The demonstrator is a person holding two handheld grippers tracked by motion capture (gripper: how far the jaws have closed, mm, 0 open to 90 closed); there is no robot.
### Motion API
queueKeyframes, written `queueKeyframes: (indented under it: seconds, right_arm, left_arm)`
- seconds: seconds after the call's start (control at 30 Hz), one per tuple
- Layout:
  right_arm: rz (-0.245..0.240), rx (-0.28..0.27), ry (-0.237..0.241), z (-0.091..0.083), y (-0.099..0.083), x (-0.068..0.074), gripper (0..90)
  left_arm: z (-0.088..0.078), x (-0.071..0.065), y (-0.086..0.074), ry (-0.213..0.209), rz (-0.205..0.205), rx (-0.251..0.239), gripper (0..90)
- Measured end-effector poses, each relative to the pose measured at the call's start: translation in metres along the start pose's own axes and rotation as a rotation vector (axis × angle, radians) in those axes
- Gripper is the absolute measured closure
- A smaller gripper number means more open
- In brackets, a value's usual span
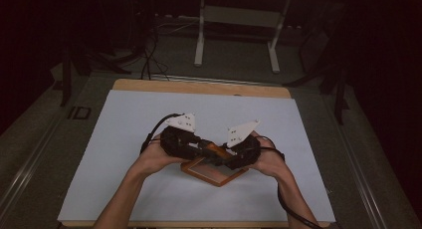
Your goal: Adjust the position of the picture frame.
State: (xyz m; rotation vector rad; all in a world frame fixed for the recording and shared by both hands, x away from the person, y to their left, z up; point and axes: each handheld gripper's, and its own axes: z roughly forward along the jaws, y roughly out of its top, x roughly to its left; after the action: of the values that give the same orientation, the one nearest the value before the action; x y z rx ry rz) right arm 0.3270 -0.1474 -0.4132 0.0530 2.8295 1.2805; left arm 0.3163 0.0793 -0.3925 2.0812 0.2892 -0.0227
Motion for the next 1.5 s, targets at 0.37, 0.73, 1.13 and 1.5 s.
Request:
queueKeyframes:
  seconds: [0.37,0.73,1.13,1.5]
  right_arm:
    - [0.058,-0.071,-0.085,-0.005,-0.008,0.002,69.2]
    - [0.162,-0.22,-0.149,-0.018,-0.019,-0.006,69.3]
    - [0.181,-0.336,-0.147,-0.018,-0.014,-0.006,69.4]
    - [0.18,-0.402,-0.124,-0.013,-0.02,-0.005,69.4]
  left_arm:
    - [-0.011,0.002,-0.02,0.16,-0.105,-0.104,43.4]
    - [-0.015,0.008,-0.079,0.201,-0.274,-0.24,37.9]
    - [0.023,0.021,-0.099,0.153,-0.348,-0.27,35.8]
    - [0.032,0.022,-0.096,0.064,-0.305,-0.288,49.9]
